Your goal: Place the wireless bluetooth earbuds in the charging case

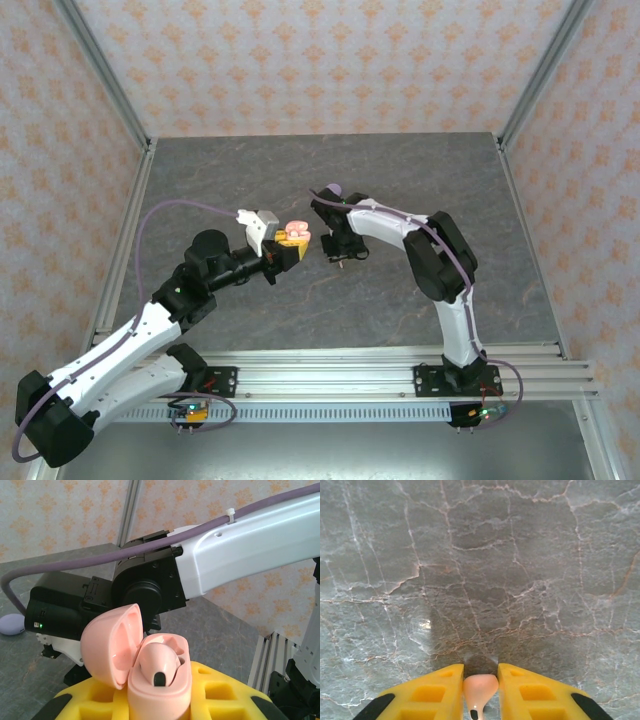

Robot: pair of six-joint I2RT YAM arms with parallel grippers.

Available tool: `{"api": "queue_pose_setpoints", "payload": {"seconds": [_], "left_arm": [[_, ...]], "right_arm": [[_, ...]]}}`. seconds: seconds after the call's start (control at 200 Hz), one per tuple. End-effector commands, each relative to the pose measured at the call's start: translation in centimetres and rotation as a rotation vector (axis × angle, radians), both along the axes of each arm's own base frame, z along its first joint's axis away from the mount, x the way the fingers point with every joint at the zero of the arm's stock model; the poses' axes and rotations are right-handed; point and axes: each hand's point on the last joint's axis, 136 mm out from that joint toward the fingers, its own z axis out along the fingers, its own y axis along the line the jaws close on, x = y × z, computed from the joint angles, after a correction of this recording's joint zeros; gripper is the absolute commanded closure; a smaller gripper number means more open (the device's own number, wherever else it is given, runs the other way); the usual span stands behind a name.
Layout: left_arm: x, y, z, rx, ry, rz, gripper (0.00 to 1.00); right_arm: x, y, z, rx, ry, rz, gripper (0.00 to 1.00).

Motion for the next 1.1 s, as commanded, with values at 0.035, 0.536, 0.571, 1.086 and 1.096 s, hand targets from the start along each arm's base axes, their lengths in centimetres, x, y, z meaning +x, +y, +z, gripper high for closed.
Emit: {"api": "queue_pose_setpoints", "payload": {"seconds": [0.035,0.536,0.571,1.086,1.096], "left_arm": [[0.9,0.2,-0.2,0.016,0.010,0.033,0.96],[3.3,-0.7,-4.3,0.018,0.076,0.077,0.96],[3.3,-0.9,-4.4,0.014,0.072,0.070,0.96],[3.7,-0.9,-5.1,-0.022,-0.068,0.073,0.98],[3.7,-0.9,-5.1,-0.022,-0.070,0.072,0.98]], "right_arm": [[0.0,-2.0,-0.6,0.004,0.025,-0.085,0.76],[1.4,-2.7,2.5,0.288,-0.014,-0.226,0.77],[1.5,-2.7,2.9,0.317,-0.020,-0.234,0.77],[1.7,-1.8,13.8,0.654,-0.247,-0.203,0.78],[1.7,-1.8,14.1,0.661,-0.252,-0.201,0.78]]}}
